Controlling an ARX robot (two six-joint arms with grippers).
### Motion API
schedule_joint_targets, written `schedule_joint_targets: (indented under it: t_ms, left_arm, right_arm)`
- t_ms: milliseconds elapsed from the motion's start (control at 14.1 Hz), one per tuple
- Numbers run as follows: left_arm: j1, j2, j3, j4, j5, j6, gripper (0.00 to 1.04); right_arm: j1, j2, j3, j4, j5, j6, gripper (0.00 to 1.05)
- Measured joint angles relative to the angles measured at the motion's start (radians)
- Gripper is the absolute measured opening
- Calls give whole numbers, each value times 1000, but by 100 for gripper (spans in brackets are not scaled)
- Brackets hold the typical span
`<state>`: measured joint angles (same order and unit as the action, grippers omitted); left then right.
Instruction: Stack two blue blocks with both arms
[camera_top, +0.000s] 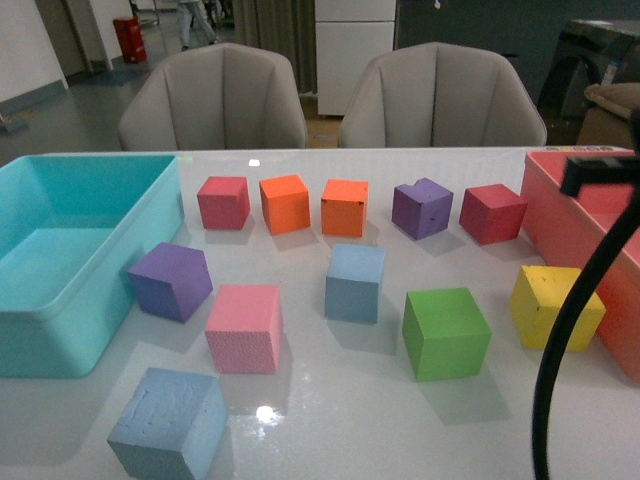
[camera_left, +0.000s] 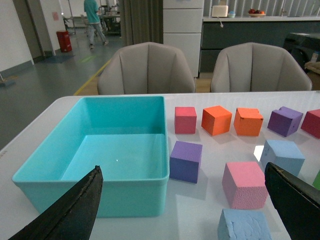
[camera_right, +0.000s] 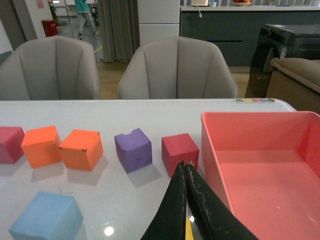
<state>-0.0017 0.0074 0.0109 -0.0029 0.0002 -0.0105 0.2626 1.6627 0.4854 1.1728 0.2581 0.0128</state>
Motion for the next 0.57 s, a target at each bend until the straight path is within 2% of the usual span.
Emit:
schedule_joint_targets:
  t_ms: [71,213,569]
  left_arm:
    - [0,0,0,0,0,0,98]
    - [0,0,0,0,0,0,98]
    - [0,0,0,0,0,0,98]
  right_arm:
    - [-25,-57,-78,1,-29,-7,2]
    - [-81,-187,-180,-1,-64,-8,2]
    - [-161,-468,-356,-119,-146,-8,2]
